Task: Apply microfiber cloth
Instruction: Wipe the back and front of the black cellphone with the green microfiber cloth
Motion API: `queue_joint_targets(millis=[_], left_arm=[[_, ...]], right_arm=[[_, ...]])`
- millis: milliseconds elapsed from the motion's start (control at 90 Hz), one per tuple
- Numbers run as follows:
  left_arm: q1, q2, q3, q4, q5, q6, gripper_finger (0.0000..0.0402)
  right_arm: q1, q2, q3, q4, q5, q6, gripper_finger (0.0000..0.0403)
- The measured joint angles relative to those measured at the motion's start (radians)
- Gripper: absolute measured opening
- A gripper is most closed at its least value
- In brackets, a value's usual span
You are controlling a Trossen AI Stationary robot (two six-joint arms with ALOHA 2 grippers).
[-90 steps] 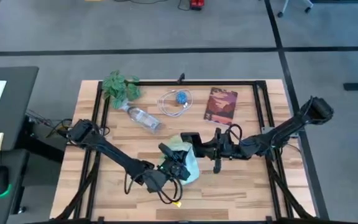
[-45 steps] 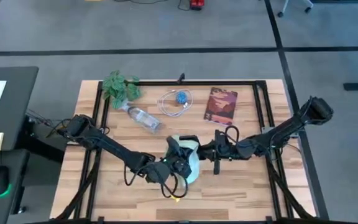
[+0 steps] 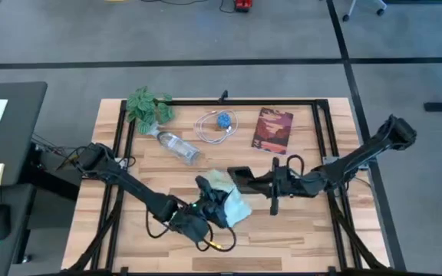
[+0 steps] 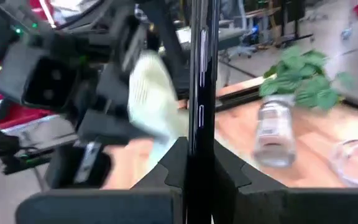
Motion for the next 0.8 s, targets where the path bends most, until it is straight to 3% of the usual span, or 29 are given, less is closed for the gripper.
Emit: queue_joint_targets(millis=[133, 311, 400, 644, 800], left_arm=[[0.008, 0.000, -0.091, 0.103, 0.141, -0.122, 0.0000], [0.086, 0.026, -0.275, 0.692, 0.484, -0.077, 0.0000], [0.153, 0.070, -0.290, 0.863, 0.619, -0.051, 0.0000], [0.282, 0.257, -0.045, 0.882, 0.966, -0.069, 0.0000], [0.303, 0.347, 0.063, 0.828, 1.024, -0.104, 0.0000]], right_arm=[[0.061, -0.080, 0.000, -0.048, 0.085, -0.044, 0.0019], [0.150, -0.128, 0.000, -0.066, 0.186, -0.102, 0.0018], [0.188, -0.136, 0.000, -0.058, 0.247, -0.123, 0.0018], [0.251, -0.141, -0.001, -0.028, 0.335, -0.177, 0.0018], [0.277, -0.147, -0.002, -0.030, 0.379, -0.179, 0.0018]])
